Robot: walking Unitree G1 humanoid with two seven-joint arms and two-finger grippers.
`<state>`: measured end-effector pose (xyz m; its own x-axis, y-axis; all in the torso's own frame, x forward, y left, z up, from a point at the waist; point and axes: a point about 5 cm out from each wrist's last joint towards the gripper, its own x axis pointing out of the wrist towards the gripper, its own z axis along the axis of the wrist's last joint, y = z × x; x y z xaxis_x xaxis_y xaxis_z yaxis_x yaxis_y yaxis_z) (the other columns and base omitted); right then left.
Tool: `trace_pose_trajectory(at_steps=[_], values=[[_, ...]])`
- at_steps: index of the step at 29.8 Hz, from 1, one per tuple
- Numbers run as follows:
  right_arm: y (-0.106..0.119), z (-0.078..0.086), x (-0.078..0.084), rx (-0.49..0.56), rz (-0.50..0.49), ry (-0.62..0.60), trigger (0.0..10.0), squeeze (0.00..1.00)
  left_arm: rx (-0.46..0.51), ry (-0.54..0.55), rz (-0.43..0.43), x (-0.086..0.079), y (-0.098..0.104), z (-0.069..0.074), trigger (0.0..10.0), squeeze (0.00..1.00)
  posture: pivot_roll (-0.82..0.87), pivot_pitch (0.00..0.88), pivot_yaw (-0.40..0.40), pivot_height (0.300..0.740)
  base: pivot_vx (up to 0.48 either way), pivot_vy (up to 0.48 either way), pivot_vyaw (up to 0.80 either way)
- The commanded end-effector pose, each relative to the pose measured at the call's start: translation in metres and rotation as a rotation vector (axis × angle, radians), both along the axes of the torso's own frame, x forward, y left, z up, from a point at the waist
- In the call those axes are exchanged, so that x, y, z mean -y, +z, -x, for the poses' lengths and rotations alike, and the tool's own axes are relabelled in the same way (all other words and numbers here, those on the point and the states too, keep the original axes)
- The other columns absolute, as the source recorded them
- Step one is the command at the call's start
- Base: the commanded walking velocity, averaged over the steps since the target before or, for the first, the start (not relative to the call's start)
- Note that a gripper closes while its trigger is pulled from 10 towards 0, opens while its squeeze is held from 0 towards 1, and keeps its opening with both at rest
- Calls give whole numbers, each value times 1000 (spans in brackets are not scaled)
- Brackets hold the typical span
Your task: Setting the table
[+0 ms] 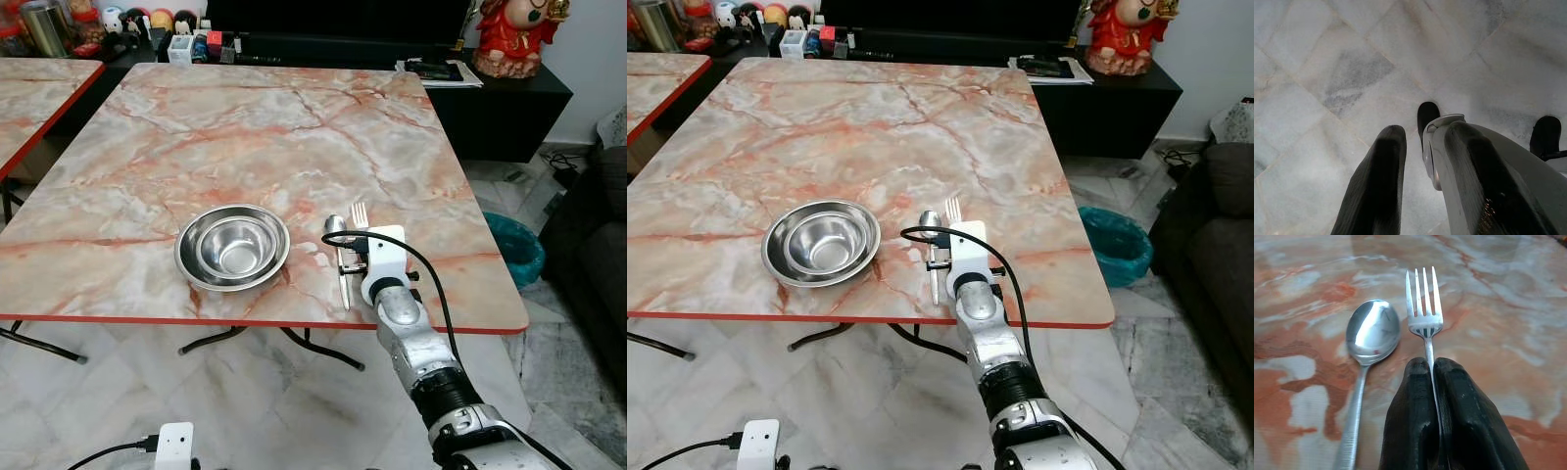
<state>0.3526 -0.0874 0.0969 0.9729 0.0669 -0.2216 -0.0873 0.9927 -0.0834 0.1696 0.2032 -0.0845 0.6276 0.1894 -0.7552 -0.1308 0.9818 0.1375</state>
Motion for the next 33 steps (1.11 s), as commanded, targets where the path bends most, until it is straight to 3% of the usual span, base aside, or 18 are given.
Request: trace_pose_trajectory(at_steps=[1, 15, 33], values=[[5, -2, -1, 7, 2, -10, 10000, 0, -61, 10, 8, 1, -7, 13, 10000, 0, 85, 123, -51, 715, 0, 0, 0], [3, -2, 6, -22, -9, -83, 10000, 0, -72, 8, 10, 1, -8, 15, 10000, 0, 82, 120, -49, 715, 0, 0, 0], [-1, -2, 1, -61, -49, -80, 10000, 0, -82, 8, 7, -2, -8, 15, 10000, 0, 93, 116, -45, 715, 0, 0, 0]])
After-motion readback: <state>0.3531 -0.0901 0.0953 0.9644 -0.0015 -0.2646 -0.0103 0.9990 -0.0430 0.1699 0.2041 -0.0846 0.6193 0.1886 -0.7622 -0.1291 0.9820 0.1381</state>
